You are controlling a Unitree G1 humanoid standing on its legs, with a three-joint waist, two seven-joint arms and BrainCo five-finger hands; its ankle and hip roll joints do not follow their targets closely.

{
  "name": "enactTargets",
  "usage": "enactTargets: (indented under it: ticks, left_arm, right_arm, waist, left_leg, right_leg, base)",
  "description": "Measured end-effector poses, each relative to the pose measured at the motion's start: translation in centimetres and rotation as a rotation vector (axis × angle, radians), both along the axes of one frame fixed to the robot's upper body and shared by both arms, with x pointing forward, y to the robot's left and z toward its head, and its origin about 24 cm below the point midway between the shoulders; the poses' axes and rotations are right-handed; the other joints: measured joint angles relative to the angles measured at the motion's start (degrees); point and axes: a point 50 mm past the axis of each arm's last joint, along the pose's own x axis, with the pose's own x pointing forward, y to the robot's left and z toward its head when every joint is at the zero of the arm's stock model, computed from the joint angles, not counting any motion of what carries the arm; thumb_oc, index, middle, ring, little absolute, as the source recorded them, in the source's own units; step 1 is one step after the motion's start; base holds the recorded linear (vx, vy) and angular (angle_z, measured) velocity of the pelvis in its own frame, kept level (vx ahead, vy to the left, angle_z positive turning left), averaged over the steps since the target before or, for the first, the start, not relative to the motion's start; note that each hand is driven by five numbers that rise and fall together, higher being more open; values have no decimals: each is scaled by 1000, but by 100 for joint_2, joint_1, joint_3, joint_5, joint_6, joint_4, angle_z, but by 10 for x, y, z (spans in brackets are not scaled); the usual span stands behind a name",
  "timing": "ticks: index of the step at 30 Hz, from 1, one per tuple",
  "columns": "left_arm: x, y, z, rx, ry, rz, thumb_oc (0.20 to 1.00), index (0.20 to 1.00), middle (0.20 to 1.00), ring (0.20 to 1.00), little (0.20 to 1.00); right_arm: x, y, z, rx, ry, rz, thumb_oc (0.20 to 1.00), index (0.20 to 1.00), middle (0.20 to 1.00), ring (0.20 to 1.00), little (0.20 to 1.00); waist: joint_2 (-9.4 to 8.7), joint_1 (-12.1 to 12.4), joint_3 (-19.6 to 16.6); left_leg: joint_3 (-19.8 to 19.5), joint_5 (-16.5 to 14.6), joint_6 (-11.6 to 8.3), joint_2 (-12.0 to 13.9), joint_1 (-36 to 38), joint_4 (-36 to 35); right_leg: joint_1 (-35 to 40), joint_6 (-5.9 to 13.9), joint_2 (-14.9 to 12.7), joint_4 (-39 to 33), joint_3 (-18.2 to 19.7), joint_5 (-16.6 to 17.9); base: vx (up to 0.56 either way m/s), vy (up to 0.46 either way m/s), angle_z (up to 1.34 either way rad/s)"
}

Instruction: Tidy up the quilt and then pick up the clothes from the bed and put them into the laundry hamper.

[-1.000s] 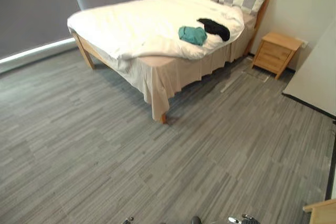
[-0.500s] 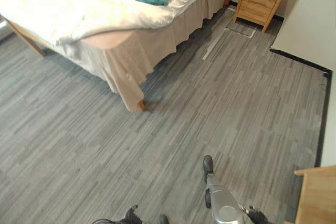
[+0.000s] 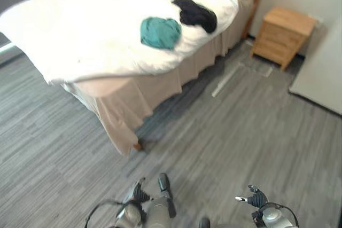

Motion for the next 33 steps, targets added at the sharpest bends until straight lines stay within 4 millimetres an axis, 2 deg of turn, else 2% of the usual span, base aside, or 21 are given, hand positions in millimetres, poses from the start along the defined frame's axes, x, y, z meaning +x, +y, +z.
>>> enactTargets:
  ticks: [1,2,3,5,8,9,10,12,13,14,15,16,17,19,21,25,28,29,31,32,33]
  left_arm:
    - [-20,-6,-9,-4,68,8,1000,1000,1000,1000,1000]
    - [-23,-2,-11,12,99,15,1000,1000,1000,1000,1000]
    - [-28,1,-12,22,117,25,1000,1000,1000,1000,1000]
    - [-36,18,-12,71,165,42,1000,1000,1000,1000,1000]
    - [-2,21,1,67,61,39,1000,1000,1000,1000,1000]
    - [5,19,3,53,26,40,1000,1000,1000,1000,1000]
    - [9,20,5,50,11,44,1000,1000,1000,1000,1000]
    - [15,23,8,56,-9,55,1000,1000,1000,1000,1000]
    - [7,27,5,71,22,72,1000,1000,1000,1000,1000]
    - [-8,36,3,79,52,108,1000,1000,1000,1000,1000]
    - [-15,44,3,85,64,147,1000,1000,1000,1000,1000]
    - [-30,44,-2,63,93,220,1000,1000,1000,1000,1000]
    - [-37,36,-6,31,104,245,1000,1000,1000,1000,1000]
    - [-47,31,-10,-14,111,320,1000,1000,1000,1000,1000]
    - [-48,33,-9,-68,71,439,1000,1000,1000,1000,1000]
    - [-7,42,14,-148,-196,548,1000,1000,1000,1000,1000]
    - [28,63,52,-129,-436,514,1000,1000,1000,1000,1000]
    - [48,68,78,-124,-571,455,1000,1000,1000,1000,1000]
    - [72,75,120,-99,-747,340,1000,1000,1000,1000,1000]
    - [97,81,170,-37,-934,205,1000,1000,1000,1000,1000]
    - [108,84,196,5,-1036,145,1000,1000,1000,1000,1000]
  right_arm:
    - [-14,-6,-2,-40,38,77,1000,1000,1000,1000,1000]
    - [-21,3,-5,-26,58,98,1000,1000,1000,1000,1000]
    - [-31,9,-7,3,70,102,1000,1000,1000,1000,1000]
    - [-21,19,-2,37,22,95,1000,1000,1000,1000,1000]
    - [-5,26,5,47,-34,127,1000,1000,1000,1000,1000]
    - [-3,27,6,50,-45,129,1000,1000,1000,1000,1000]
    - [3,26,8,45,-59,136,1000,1000,1000,1000,1000]
    - [10,26,8,37,-60,138,1000,1000,1000,1000,1000]
    - [11,28,8,41,-60,138,1000,1000,1000,1000,1000]
    - [9,30,6,49,-44,129,1000,1000,1000,1000,1000]
    - [6,33,3,56,-30,122,1000,1000,1000,1000,1000]
    - [3,27,1,57,-12,74,1000,1000,1000,1000,1000]
    - [5,20,0,35,0,58,1000,1000,1000,1000,1000]
    - [8,10,1,12,2,45,1000,1000,1000,1000,1000]
    - [0,8,-3,9,33,21,1000,1000,1000,1000,1000]
    - [-14,-4,-6,-20,55,-40,1000,1000,1000,1000,1000]
    - [-18,-16,-2,-31,24,-79,1000,1000,1000,1000,1000]
    - [-26,-28,-1,-58,29,-94,1000,1000,1000,1000,1000]
    - [-39,-31,-3,-61,55,-98,1000,1000,1000,1000,1000]
    - [-63,-28,-9,-46,116,-131,1000,1000,1000,1000,1000]
    - [-81,-29,-12,-44,162,-147,1000,1000,1000,1000,1000]
  waist:
    - [448,64,-141]
    - [412,29,-50]
    - [489,-97,-143]
    - [115,-297,-123]
    - [4,-301,28]
    - [95,-330,50]
    - [156,-342,57]
    - [171,-281,127]
    - [136,-468,103]
    - [10,-405,100]
    - [-96,-405,61]
    - [15,-441,84]
    - [187,-386,87]
    - [285,-266,102]
    - [105,-202,206]
    - [27,-159,233]
    - [349,-229,212]
    - [633,-344,208]
    - [757,-331,233]
    - [707,-311,240]
    - [699,-318,217]
  left_leg:
    - [-294,-101,487,-72,493,-258]
    - [-406,-96,740,-181,875,-434]
    - [-685,11,755,-138,1125,-847]
    - [-1050,-47,600,-384,1622,-1176]
    - [-1836,-134,421,-683,2081,-1388]
    - [-2431,-321,177,-617,2253,-1418]
    - [-2764,-456,163,-578,2294,-1416]
    - [-3302,-632,93,-555,2434,-1410]
    - [-3586,-722,68,-460,2517,-1410]
    - [-3711,-845,-108,-430,2682,-1407]
    - [-3864,-999,-228,-451,2786,-1395]
    - [-3722,-1207,-437,-272,2866,-1316]
    - [-3460,-1206,-456,-14,2840,-1223]
    - [-3264,-929,-507,57,2813,-1125]
    - [-3127,-876,-733,139,2783,-940]
    - [-2338,-725,-863,434,2409,-1254]
    - [-2102,-319,-750,555,2425,-1464]
    - [-2020,-221,-769,616,2434,-1463]
    - [-1949,-454,-924,639,2426,-1448]
    - [-1950,-488,-895,513,2410,-1429]
    - [-1937,-526,-832,439,2446,-1430]
  right_leg:
    - [-132,308,287,952,-110,-238]
    - [-438,520,42,2261,-329,-315]
    - [-1073,704,-276,3714,-480,-211]
    - [-2127,719,-532,4911,-14,-257]
    - [-2888,621,-715,4022,346,-338]
    - [-2922,524,-614,3047,606,-340]
    - [-2913,510,-468,2405,936,-293]
    - [-2933,612,-323,939,1886,165]
    - [-2829,633,-381,166,2546,692]
    - [-2844,631,-451,-52,2818,1128]
    - [-2789,599,-627,-39,2756,1185]
    - [-2695,499,-537,164,2319,1945]
    - [-2574,365,-361,108,2119,1855]
    - [-2320,197,-323,-119,1861,1806]
    - [-1976,-55,-382,-103,1452,1645]
    - [-1766,11,-442,-117,932,1422]
    - [-1697,32,-282,-117,968,1384]
    - [-1697,71,-190,-120,992,1345]
    - [-1722,126,-191,-119,1008,1364]
    - [-1724,238,-320,-119,1006,1441]
    - [-1693,262,-404,-120,1015,1443]
  base:
    - [360,36,16]
    - [507,25,27]
    - [395,-30,68]
    - [313,-75,90]
    - [447,-260,173]
    - [451,-252,165]
    - [401,-238,201]
    - [319,-248,172]
    - [238,-274,184]
    - [243,-292,194]
    - [256,-260,161]
    - [260,-248,140]
    - [243,-242,121]
    - [129,-180,78]
    - [74,-127,106]
    - [68,-34,68]
    - [46,-27,-15]
    - [21,-44,-18]
    - [28,-19,-8]
    - [0,0,0]
    - [0,0,0]
